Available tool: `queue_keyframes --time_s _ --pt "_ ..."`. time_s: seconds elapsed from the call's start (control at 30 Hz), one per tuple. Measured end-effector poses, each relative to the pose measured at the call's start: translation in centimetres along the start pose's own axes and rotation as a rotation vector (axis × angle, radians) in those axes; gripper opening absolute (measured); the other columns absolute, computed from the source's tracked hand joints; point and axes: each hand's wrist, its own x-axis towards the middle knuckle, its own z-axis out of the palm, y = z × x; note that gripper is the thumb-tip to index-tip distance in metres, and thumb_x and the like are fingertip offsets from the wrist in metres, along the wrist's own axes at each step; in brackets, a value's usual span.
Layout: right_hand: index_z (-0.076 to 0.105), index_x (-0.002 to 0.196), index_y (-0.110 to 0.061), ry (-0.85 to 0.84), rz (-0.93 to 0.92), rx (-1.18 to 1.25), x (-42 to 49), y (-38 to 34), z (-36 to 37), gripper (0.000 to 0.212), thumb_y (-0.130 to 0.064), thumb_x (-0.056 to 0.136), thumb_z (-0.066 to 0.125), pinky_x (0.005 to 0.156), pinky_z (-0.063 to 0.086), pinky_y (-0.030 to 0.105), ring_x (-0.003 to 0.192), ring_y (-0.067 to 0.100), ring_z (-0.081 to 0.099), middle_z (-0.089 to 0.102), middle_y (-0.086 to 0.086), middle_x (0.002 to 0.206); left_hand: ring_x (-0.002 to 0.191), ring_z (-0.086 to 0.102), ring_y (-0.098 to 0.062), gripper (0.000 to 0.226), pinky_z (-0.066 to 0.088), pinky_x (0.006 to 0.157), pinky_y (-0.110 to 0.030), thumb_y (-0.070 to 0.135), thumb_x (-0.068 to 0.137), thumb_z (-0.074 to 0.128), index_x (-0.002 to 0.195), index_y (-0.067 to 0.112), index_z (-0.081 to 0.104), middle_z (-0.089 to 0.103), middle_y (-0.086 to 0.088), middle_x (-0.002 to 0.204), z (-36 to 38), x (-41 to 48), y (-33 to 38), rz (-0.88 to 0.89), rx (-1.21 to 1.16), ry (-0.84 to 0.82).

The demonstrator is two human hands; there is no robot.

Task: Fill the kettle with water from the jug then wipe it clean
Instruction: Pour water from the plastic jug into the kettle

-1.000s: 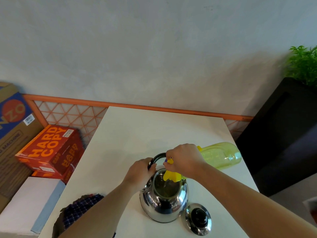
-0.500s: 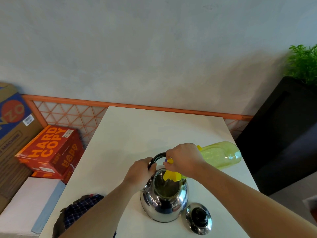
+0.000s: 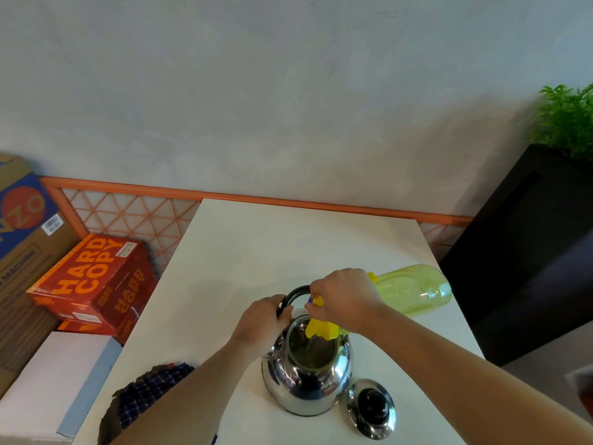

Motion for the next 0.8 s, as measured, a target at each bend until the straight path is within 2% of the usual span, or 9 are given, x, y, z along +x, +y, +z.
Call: queue_keyframes --time_s 0.13,0.33,0.5,0.8 --pt "0.063 0.093 -0.028 0.002 -0.004 -0.002 0.02 -0.06 -0.08 0.033 -0.053 0.085 0.043 0.045 0.018 0.025 0.060 0.019 0.044 0.051 -0.004 0.064 0.061 0.053 -0.003 0.026 0.034 0.053 -0.017 0.037 0.097 0.045 0.110 0.022 0.061 0.055 0.012 0.068 0.02 0.00 -0.02 -0.005 -0.002 0.009" --pt "0.063 0.093 -0.028 -0.002 -0.011 -0.008 0.06 -0.03 -0.03 0.033 -0.053 0.086 0.043 0.046 0.020 0.025 0.059 0.019 0.046 0.049 -0.005 0.063 0.062 0.054 -0.004 0.026 0.036 0.054 -0.019 0.037 0.097 0.044 0.108 0.022 0.061 0.057 0.010 0.070 0.03 0.11 -0.14 -0.006 0.002 0.000" --pt "0.063 0.094 -0.028 0.010 -0.017 -0.003 0.05 0.01 0.08 0.033 -0.053 0.086 0.043 0.047 0.023 0.026 0.060 0.019 0.046 0.058 -0.004 0.067 0.061 0.053 -0.005 0.026 0.033 0.053 -0.017 0.037 0.097 0.044 0.110 0.021 0.061 0.056 0.010 0.071 0.10 0.09 -0.12 0.001 0.003 0.010" --pt "0.064 0.095 -0.028 0.004 -0.013 0.002 0.00 -0.10 -0.08 0.034 -0.052 0.086 0.043 0.047 0.023 0.026 0.060 0.018 0.046 0.058 -0.004 0.068 0.058 0.052 -0.003 0.025 0.030 0.051 -0.014 0.037 0.097 0.045 0.109 0.022 0.061 0.054 0.012 0.067 0.04 0.00 -0.01 -0.004 -0.003 0.013"
